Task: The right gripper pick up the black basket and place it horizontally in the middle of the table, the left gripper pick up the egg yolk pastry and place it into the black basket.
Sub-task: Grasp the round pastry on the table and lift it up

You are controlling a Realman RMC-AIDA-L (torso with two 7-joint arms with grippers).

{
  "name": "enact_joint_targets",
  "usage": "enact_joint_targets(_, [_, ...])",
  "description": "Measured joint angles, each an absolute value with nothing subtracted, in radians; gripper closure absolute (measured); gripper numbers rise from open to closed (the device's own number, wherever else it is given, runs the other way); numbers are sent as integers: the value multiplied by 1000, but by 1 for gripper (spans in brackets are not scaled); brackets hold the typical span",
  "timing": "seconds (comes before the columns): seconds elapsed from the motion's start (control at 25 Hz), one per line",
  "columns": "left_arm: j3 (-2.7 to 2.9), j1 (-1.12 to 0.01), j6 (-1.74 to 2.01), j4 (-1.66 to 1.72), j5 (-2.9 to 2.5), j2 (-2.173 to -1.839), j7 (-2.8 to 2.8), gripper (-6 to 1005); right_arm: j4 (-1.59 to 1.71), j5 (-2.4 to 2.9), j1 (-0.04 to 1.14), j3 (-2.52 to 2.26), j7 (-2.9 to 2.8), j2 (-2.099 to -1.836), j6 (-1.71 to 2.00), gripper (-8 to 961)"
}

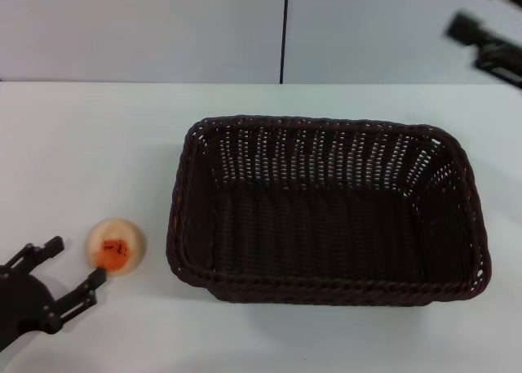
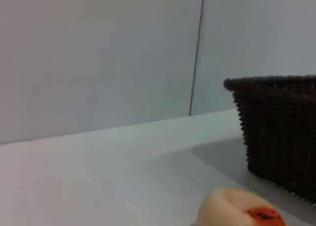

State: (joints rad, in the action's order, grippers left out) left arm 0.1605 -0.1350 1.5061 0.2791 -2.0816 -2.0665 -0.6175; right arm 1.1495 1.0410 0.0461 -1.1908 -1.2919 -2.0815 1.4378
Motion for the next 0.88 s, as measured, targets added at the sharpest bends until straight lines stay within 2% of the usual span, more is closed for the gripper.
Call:
enact_joint_targets(0.2, [157, -165, 1463, 233, -2075, -2067, -576, 222, 936, 952, 57, -1105, -1222, -2081, 1547, 187])
enact_joint_targets(0.68, [182, -193, 1420, 183, -2073, -2068, -485, 225, 736, 948, 65, -983, -1169, -2079, 1631, 186])
enact_joint_targets(0.88, [145, -190, 1475, 175, -2072, -2066, -457, 296, 609, 944, 89, -918, -1097, -2079, 1654, 186])
